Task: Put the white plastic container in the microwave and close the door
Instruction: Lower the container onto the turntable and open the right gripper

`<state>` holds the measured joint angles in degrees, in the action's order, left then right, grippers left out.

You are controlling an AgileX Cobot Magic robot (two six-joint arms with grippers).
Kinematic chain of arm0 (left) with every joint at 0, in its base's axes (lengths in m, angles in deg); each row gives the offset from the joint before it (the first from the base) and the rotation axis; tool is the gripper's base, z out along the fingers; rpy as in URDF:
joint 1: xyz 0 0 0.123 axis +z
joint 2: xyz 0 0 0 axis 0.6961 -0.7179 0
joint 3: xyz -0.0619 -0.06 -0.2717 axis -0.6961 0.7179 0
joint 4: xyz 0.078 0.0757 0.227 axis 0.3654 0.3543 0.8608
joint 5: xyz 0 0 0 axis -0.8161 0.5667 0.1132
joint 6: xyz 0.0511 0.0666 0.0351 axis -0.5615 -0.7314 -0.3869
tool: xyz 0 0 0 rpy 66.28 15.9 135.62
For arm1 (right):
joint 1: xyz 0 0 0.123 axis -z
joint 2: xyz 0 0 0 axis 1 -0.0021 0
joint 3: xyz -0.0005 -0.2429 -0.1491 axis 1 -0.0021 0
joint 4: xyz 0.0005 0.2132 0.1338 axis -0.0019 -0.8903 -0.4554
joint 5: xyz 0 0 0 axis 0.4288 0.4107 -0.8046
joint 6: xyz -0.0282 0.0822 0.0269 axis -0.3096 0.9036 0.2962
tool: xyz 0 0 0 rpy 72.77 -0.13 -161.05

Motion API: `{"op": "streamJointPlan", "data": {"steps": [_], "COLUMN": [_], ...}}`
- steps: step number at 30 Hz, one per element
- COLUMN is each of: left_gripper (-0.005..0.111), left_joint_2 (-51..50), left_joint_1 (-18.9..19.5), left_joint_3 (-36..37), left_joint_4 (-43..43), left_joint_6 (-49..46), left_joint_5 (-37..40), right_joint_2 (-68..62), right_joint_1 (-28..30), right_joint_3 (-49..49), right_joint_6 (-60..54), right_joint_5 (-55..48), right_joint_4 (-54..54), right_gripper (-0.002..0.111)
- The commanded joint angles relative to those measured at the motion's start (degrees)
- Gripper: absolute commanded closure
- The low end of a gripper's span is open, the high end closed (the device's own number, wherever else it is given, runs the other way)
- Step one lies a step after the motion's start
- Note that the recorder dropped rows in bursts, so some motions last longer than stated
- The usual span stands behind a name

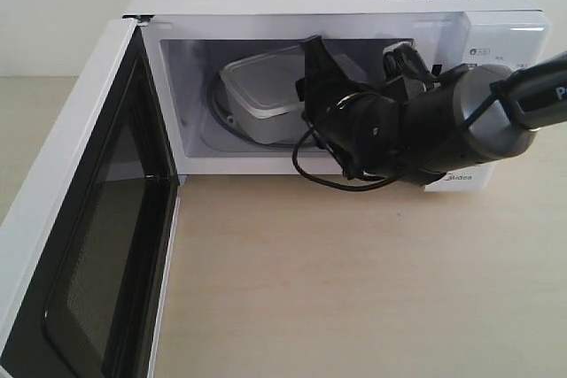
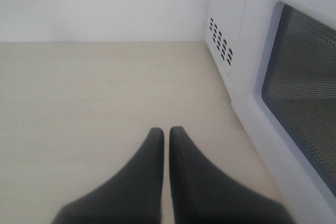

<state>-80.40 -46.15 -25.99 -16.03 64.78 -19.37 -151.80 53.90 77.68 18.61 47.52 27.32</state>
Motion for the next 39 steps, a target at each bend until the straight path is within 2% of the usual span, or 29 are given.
{"op": "streamJointPlan", "data": {"steps": [1,6,9,13,14,17,24,31,36,39], "left_gripper": [0.102,0.102,0.102,0.102,0.102,0.102,0.102,0.102,0.102,0.102], "left_joint_2": [0.21,0.21,0.21,0.21,0.21,0.21,0.21,0.21,0.21,0.21], "left_joint_1": [0.17,0.17,0.17,0.17,0.17,0.17,0.17,0.17,0.17,0.17], "left_joint_3": [0.22,0.22,0.22,0.22,0.22,0.22,0.22,0.22,0.22,0.22], "left_joint_4": [-0.01,-0.01,-0.01,-0.01,-0.01,-0.01,-0.01,-0.01,-0.01,-0.01], "left_joint_6": [0.49,0.49,0.49,0.49,0.49,0.49,0.49,0.49,0.49,0.49], "left_joint_5": [-0.14,-0.14,-0.14,-0.14,-0.14,-0.14,-0.14,-0.14,-0.14,-0.14], "right_joint_2": [1.46,4.25,6.44,7.96,7.96,7.74,7.34,3.8,3.91,3.91], "right_joint_1": [0.59,0.7,0.7,0.6,0.48,-0.54,-4.12,-5.84,-7.57,-7.56], "right_joint_3": [0.19,0.19,0.19,0.19,0.19,0.19,0.09,-1.88,-8.65,-10.52], "right_joint_6": [-2.27,-13.99,-25.83,-36.4,-37.93,-43.64,-58.88,-58.92,-58.92,-58.25], "right_joint_5": [-7.88,-17.34,-22.51,-28.33,-29.01,-28.97,-20.3,-11.28,6.51,7.04], "right_joint_4": [1.99,2.51,3.68,3.68,3.68,4.54,6.67,6.32,6.32,6.32], "right_gripper": [0.064,0.065,0.077,0.104,0.108,0.108,0.108,0.108,0.108,0.108]}}
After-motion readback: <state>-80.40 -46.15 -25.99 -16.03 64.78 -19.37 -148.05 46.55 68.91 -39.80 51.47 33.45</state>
